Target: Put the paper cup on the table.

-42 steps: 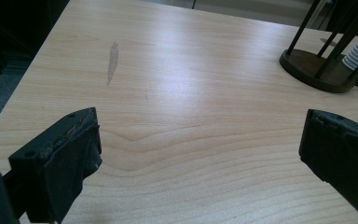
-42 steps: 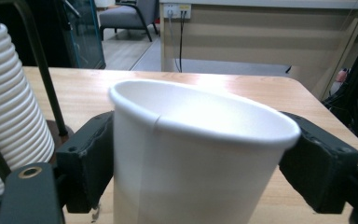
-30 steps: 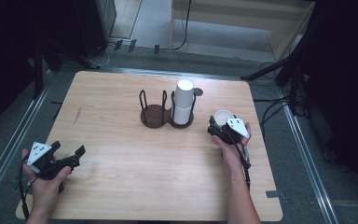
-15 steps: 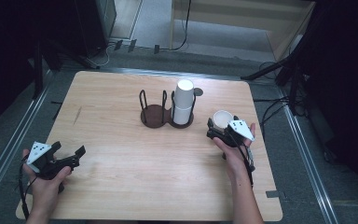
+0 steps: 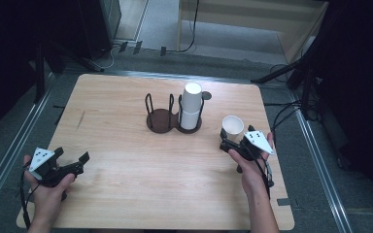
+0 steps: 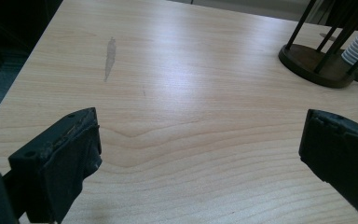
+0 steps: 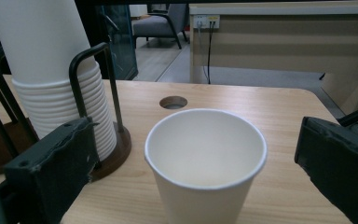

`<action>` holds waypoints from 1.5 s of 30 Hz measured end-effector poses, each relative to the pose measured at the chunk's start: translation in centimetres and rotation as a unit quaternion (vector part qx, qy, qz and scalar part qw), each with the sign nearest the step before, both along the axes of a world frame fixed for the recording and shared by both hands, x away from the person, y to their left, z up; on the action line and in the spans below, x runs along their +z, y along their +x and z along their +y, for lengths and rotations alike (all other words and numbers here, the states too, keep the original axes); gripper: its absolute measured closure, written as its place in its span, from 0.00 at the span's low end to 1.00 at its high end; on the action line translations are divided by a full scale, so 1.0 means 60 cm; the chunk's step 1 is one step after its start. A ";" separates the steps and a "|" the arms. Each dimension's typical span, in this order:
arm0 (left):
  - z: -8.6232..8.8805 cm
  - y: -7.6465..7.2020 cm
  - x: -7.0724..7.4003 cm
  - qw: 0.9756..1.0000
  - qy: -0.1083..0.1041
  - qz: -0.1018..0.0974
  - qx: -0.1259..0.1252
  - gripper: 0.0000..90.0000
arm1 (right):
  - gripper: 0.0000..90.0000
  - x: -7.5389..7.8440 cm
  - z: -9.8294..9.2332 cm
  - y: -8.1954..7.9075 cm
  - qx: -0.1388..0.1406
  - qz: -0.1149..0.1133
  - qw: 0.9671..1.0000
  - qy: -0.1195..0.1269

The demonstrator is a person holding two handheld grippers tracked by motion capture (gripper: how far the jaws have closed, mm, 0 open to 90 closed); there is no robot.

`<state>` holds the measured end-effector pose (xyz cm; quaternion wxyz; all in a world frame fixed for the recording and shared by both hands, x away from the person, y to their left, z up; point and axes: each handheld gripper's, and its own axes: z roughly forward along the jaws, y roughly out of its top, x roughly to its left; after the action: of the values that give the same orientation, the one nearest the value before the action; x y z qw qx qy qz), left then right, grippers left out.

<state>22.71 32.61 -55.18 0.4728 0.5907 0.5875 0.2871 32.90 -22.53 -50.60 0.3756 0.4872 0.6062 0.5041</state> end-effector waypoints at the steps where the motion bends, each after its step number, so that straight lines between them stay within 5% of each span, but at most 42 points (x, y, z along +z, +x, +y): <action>1: 0.000 0.000 0.000 1.000 -0.001 0.000 0.001 0.00 | 0.00 -0.001 -0.003 -0.004 0.000 0.002 1.000 0.001; 8: 0.001 -0.001 0.000 1.000 -0.001 0.000 0.004 0.00 | 0.00 -0.009 -0.026 -0.031 -0.005 0.013 1.000 0.022; 45: 0.006 0.002 -0.001 1.000 -0.011 0.010 0.003 0.00 | 0.00 -0.050 -0.148 -0.145 -0.052 0.042 0.998 0.010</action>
<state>22.81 32.95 -55.23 0.4729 0.5865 0.5968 0.2760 24.21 -31.43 -53.60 0.3708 0.5421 0.5903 0.4692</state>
